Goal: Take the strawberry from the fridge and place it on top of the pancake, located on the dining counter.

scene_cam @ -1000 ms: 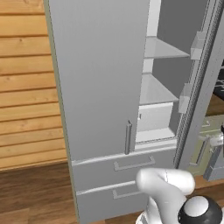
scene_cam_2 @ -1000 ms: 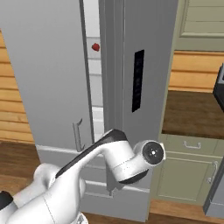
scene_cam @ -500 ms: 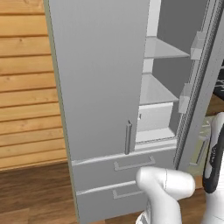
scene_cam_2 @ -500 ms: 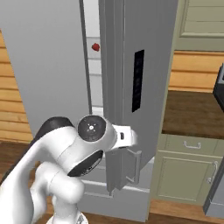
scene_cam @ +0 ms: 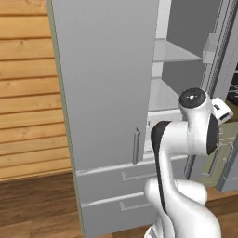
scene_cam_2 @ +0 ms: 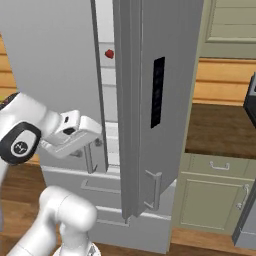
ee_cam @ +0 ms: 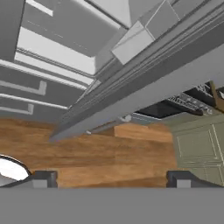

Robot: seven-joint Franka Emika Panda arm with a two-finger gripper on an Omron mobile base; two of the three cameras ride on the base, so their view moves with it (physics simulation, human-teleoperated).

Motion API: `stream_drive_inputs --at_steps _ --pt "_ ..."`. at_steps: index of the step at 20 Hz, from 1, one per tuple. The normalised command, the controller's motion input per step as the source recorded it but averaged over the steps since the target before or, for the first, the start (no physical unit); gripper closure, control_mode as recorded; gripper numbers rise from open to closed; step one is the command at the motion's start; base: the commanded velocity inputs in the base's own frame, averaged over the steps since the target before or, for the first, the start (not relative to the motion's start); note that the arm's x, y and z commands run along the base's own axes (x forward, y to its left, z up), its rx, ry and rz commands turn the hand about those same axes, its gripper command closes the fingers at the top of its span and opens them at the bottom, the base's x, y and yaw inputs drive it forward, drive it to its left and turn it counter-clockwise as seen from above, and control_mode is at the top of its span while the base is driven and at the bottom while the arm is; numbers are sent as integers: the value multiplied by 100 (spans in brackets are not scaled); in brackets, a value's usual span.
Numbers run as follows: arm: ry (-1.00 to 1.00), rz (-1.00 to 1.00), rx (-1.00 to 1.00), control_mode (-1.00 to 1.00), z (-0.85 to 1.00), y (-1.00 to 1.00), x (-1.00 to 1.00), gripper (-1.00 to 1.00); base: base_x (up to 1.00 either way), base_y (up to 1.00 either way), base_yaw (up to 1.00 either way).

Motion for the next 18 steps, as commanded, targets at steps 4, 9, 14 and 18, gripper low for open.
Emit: stream_drive_inputs --at_steps 4,9,14,18 --pt "58 -4 -56 -100 28 59 94 -100 0 0 0" --pt "63 -7 -51 -100 8 -4 100 -100 0 0 0" --pt "16 -19 -3 -100 2 -56 46 -100 0 0 0" --pt "0 -1 10 -100 0 -51 44 -100 0 0 0"
